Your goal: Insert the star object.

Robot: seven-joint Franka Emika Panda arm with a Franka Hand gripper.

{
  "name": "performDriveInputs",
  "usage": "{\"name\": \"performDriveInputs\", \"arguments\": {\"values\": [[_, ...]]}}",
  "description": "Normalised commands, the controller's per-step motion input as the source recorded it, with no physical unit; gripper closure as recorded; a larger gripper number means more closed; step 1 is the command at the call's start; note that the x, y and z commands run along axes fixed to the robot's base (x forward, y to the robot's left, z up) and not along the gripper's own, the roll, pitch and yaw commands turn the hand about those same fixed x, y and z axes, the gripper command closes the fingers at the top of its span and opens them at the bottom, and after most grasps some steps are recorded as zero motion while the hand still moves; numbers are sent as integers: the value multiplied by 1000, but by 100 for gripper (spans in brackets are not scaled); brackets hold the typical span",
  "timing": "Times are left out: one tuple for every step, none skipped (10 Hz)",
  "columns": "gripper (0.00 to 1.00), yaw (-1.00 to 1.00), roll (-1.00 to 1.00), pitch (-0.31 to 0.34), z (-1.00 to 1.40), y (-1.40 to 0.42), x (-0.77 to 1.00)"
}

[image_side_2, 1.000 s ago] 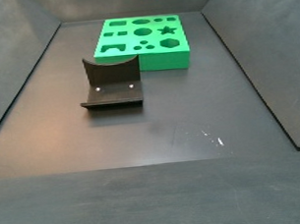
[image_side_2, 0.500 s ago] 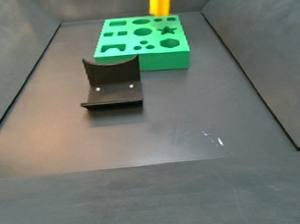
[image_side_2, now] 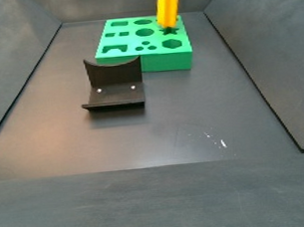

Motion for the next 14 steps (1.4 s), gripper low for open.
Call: {"name": "performDriveInputs", "arguments": {"values": [[100,-163,26,54,-260,126,0],[100,-80,46,66,-246,126,0],[100,-29,77,94,-257,134,14],[100,-69,77,111,-257,140,46],[100,-54,94,123,-254,143,46],[100,-49,97,136,-254,140,106],[100,-54,66,124,-254,114,166],[100,-123,37,131,-263,83,291],[100,-183,14,127,-269,57,320],[100,-209,0,100,-246,43,214],[100,-229,0,83,-246,23,160],[100,-274,0,60,-269,0,97],[100,-326,26,50,-311,0,0],[100,-366,0,30,-343,0,0]]}}
